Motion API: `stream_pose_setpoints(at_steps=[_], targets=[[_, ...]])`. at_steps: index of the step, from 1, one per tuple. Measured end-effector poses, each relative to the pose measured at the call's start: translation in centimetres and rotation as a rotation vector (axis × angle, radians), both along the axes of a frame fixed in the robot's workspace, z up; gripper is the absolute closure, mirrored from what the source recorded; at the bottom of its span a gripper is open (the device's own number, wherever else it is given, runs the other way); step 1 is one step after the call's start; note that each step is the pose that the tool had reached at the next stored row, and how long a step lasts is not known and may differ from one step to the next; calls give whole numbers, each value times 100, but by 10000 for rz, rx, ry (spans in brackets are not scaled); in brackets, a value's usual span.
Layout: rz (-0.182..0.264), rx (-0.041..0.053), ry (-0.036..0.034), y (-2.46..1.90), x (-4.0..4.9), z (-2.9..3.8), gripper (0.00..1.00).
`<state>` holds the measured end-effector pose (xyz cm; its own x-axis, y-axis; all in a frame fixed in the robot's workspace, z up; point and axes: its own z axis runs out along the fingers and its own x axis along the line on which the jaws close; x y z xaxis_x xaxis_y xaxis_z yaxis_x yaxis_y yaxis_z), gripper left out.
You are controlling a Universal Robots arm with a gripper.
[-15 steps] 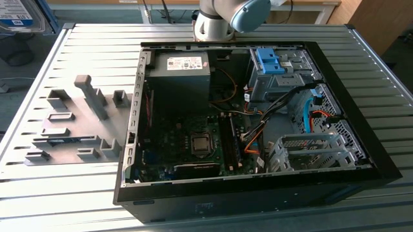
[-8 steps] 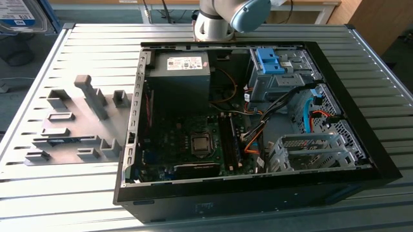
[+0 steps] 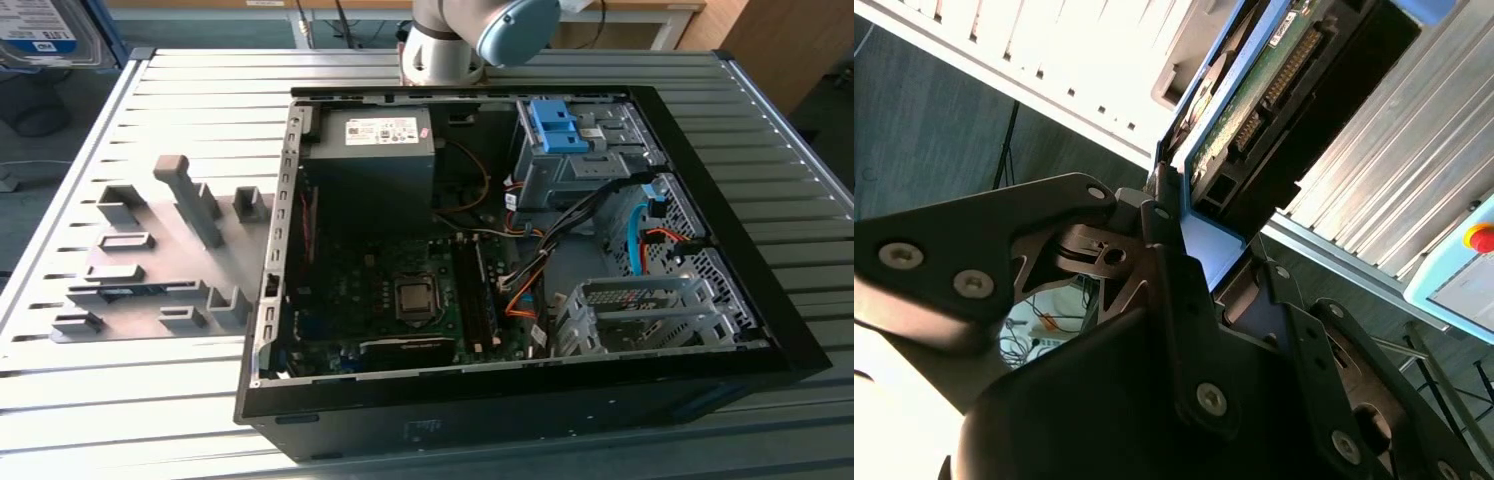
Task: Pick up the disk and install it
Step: 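Pick up the disk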
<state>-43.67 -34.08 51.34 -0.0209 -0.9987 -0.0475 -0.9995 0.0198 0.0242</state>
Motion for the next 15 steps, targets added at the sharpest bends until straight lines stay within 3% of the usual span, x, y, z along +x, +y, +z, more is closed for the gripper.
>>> stream_pose_setpoints(at_steps=[15], targets=[[0, -1, 1, 0, 70, 1, 64]])
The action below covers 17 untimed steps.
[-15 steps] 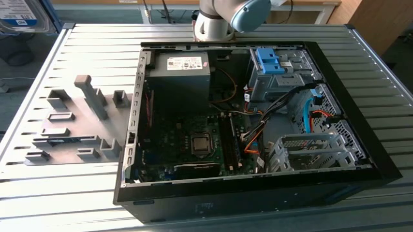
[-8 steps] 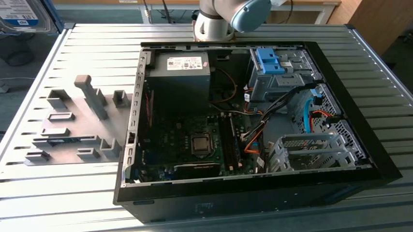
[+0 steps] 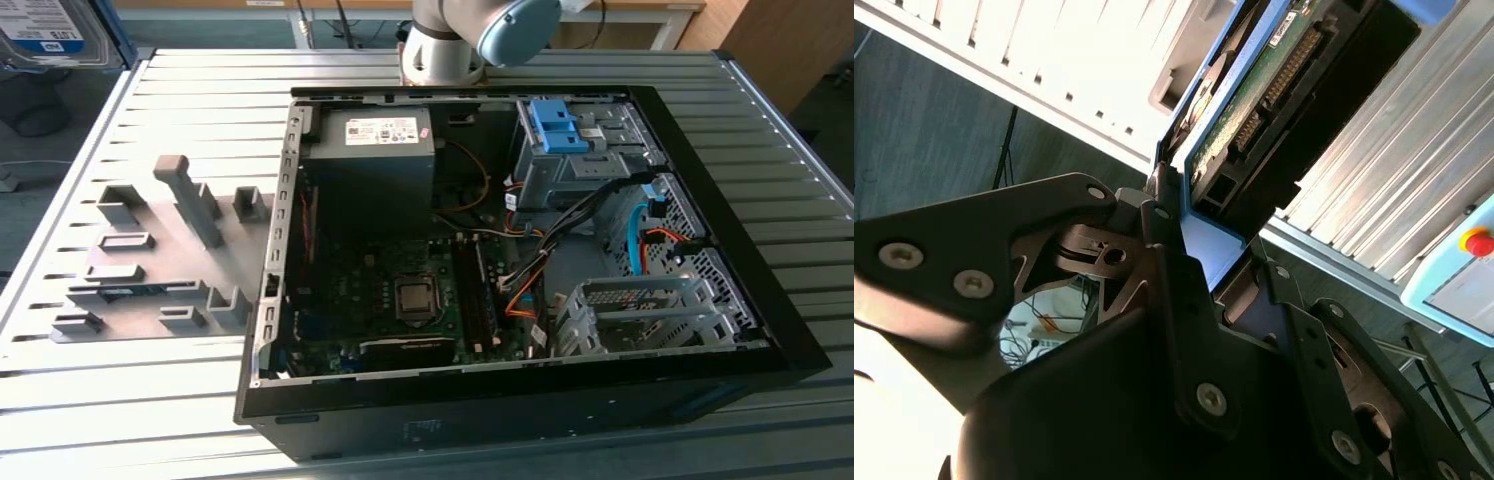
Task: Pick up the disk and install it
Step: 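Pick up the disk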
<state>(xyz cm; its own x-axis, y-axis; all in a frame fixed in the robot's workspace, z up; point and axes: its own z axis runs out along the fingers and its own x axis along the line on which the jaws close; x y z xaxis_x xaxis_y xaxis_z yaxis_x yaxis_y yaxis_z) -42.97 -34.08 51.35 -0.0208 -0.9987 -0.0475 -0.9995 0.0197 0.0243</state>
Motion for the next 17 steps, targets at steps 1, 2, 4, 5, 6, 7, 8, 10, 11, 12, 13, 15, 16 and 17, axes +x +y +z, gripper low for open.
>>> stream_pose_setpoints(at_steps=[1, 2, 4, 5, 6, 7, 8, 10, 11, 12, 13, 15, 16, 17], targets=[[-1, 0, 0, 0, 5, 0, 64], [-1, 0, -1, 0, 11, 0, 64], [0, 1, -1, 0, 21, -1, 64], [0, 0, -1, 0, 27, 0, 64], [-1, 0, 0, 0, 32, 0, 64], [-1, 0, -1, 0, 37, 0, 64], [-1, 1, -1, 0, 42, -1, 64], [0, 0, -1, 0, 53, 0, 64], [-1, 1, -1, 0, 59, -1, 64], [0, 0, -1, 0, 65, 0, 64], [0, 0, 0, 0, 72, 0, 64], [0, 0, 0, 0, 90, 0, 64], [-1, 0, 0, 0, 98, 0, 64], [0, 0, -1, 0, 106, 0, 64]])
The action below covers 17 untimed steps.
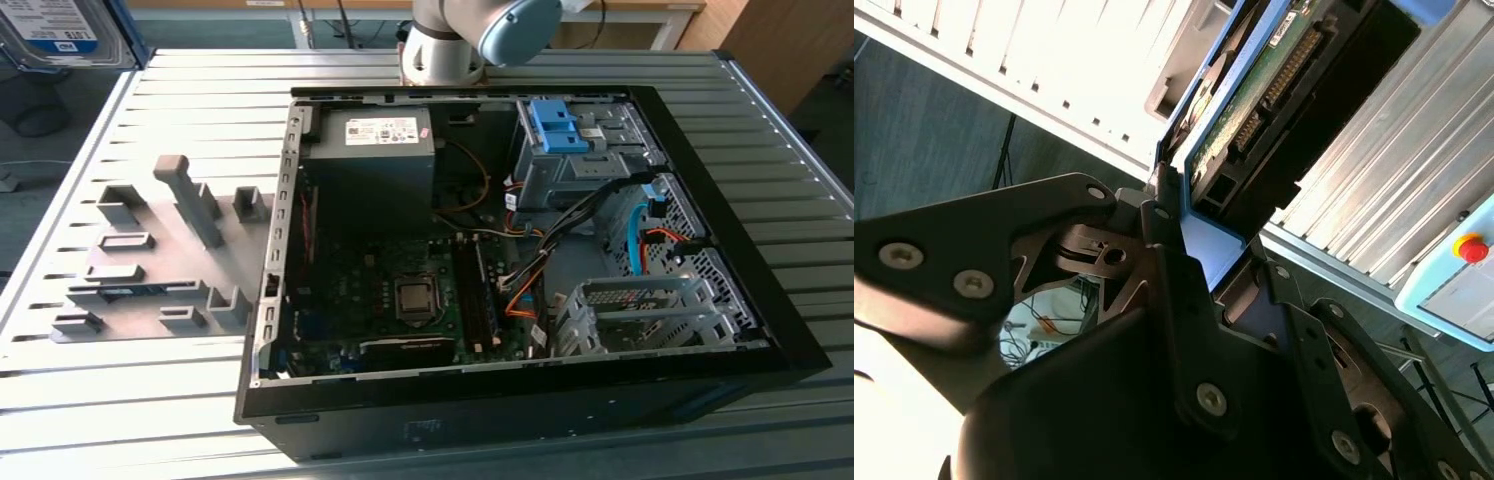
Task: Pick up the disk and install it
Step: 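Pick up the disk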
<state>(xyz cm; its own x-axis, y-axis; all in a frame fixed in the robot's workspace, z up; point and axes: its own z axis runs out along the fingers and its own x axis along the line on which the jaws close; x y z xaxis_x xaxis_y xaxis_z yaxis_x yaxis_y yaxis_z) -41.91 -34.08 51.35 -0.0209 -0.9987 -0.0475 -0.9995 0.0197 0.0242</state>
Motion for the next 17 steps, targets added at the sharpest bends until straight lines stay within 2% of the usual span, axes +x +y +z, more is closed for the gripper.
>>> stream_pose_setpoints(at_steps=[17], targets=[[0, 0, 0, 0, 80, 0, 64]])
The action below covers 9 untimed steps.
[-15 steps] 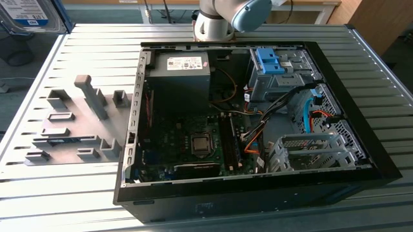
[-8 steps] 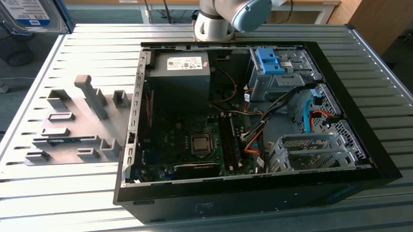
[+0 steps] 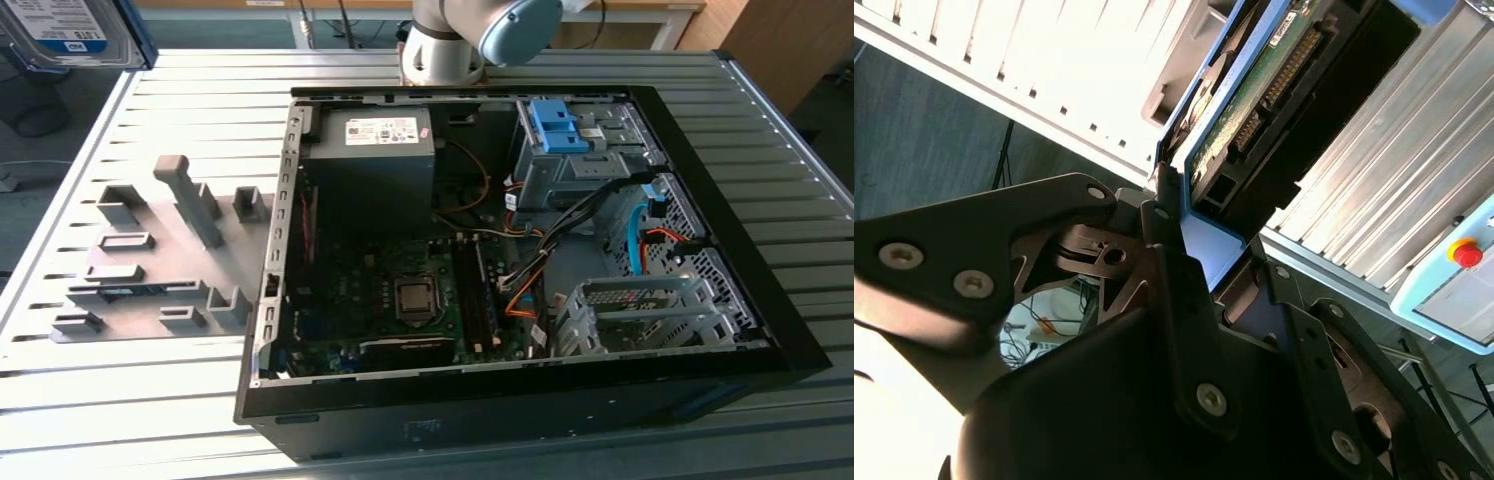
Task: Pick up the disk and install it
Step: 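Pick up the disk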
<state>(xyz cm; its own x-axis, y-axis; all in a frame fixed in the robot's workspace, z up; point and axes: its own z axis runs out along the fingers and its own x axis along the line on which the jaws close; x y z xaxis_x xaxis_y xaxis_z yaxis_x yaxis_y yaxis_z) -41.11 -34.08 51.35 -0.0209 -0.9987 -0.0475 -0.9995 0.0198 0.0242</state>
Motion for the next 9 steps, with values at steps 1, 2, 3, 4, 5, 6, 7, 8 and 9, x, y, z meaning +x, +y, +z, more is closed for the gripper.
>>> stream_pose_setpoints(at_steps=[1, 2, 3, 4, 5, 6, 7, 8, 9], targets=[[0, 0, 0, 0, 5, 0, 64], [1, 0, 0, 0, 11, 0, 64], [1, 0, 0, 0, 18, 0, 64], [1, 0, 0, 0, 29, 0, 64], [0, 0, 0, 0, 46, 0, 64], [0, 0, 1, 0, 63, 0, 64], [0, 0, 1, 0, 82, 0, 64], [0, 0, 1, 0, 104, 0, 64], [0, 0, 1, 0, 127, 0, 64]])
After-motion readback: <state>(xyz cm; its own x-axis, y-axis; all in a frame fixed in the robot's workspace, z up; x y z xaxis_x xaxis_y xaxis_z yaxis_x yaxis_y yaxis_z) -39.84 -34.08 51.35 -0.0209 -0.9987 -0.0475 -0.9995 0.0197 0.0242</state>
